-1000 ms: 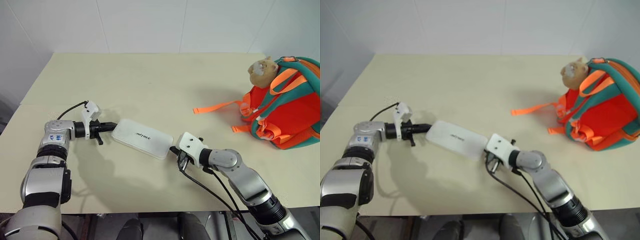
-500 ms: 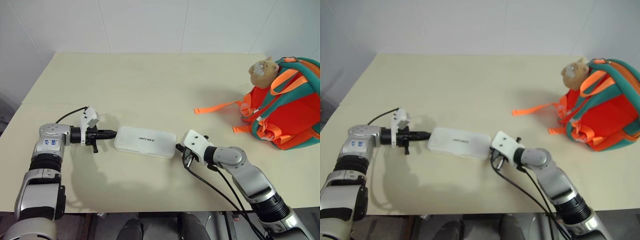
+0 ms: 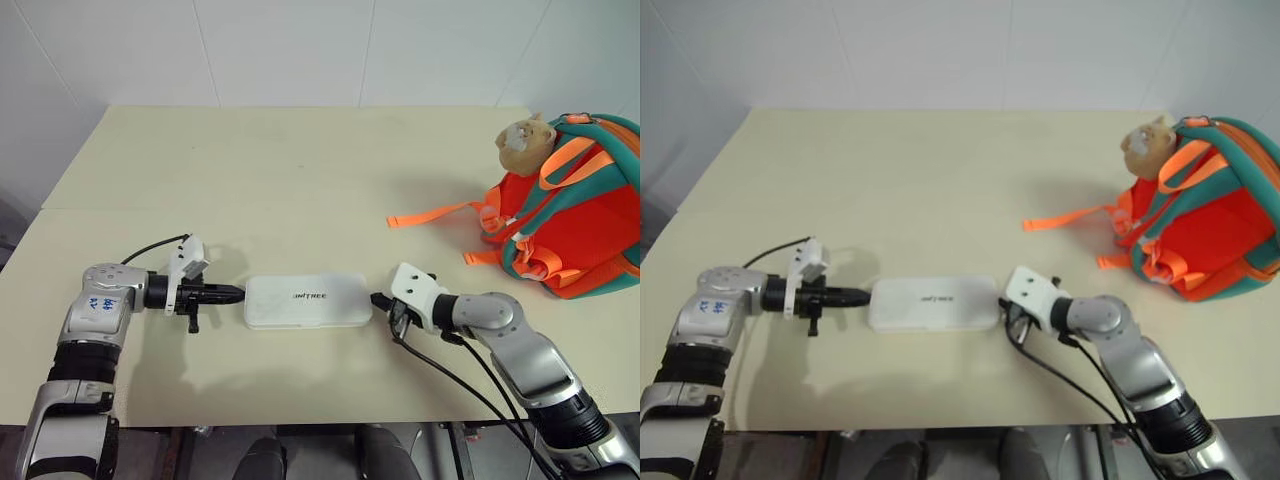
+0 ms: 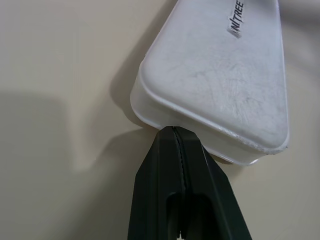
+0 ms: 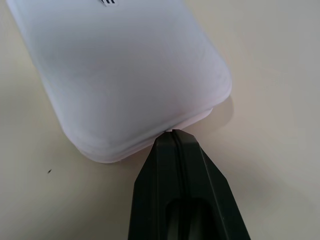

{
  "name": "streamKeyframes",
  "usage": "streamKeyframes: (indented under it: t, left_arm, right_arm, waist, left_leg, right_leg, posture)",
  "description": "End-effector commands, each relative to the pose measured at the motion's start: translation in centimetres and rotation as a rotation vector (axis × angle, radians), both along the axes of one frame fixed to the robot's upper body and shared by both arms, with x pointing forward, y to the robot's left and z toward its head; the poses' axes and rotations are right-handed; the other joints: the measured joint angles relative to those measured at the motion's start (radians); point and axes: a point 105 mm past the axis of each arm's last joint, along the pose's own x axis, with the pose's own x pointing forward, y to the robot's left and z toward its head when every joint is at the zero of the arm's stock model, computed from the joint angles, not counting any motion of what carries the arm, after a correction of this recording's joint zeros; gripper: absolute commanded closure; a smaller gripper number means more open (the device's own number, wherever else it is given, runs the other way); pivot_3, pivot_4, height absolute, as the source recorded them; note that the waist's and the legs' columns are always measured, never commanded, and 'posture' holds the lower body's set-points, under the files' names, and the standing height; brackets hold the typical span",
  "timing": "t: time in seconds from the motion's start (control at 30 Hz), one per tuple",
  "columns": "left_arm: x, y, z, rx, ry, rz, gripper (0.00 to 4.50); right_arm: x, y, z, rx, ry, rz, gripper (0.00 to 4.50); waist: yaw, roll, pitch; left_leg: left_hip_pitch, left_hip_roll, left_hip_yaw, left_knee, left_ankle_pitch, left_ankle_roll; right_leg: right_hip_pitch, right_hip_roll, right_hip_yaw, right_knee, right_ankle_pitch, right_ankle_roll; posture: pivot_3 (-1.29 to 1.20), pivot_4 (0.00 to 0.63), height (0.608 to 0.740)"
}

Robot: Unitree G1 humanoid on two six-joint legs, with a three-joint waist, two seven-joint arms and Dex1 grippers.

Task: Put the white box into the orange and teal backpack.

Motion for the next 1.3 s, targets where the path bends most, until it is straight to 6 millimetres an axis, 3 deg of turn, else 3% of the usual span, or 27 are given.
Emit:
streamKeyframes:
  t: [0.03,0.23,0.83,1.3]
  left_arm:
    - [-1.0,-2.5,0.6,-0.05,-0.015,-0.105,4.5]
    - [-1.4,-2.7,0.1,-0.048,-0.004,-0.094,4.5]
    - [0.4,-2.6,0.0,-0.026,-0.076,-0.057,4.5]
    - [1.2,1.0,1.9,-0.006,-0.124,0.09,4.5]
  right_arm:
    - [-2.2,3.2,1.8,0.071,-0.044,0.177,4.38]
    - [-2.2,3.2,1.4,0.067,-0.033,0.18,4.38]
    - [-2.3,2.5,0.9,0.02,0.012,0.186,4.38]
    - [-1.5,-0.3,1.9,-0.022,-0.017,0.116,4.38]
  waist:
    - [0.0,0.0,0.0]
    - [0.0,0.0,0.0]
    - [0.002,0.0,0.0]
    - [0.0,0.0,0.0]
  left_leg:
    - [0.0,0.0,0.0,0.0,0.0,0.0]
    - [0.0,0.0,0.0,0.0,0.0,0.0]
    - [0.001,0.0,0.0,0.0,0.0,0.0]
    - [0.001,0.0,0.0,0.0,0.0,0.0]
  right_leg:
    - [0.0,0.0,0.0,0.0,0.0,0.0]
    - [0.0,0.0,0.0,-0.005,0.0,0.0]
    - [0.001,0.0,0.0,-0.005,0.001,-0.001]
    - [0.001,0.0,0.0,-0.006,0.001,-0.001]
  posture:
    - [0.0,0.15,0.74]
    - [0.0,0.15,0.74]
    - [0.0,0.15,0.74]
    - [0.0,0.15,0.74]
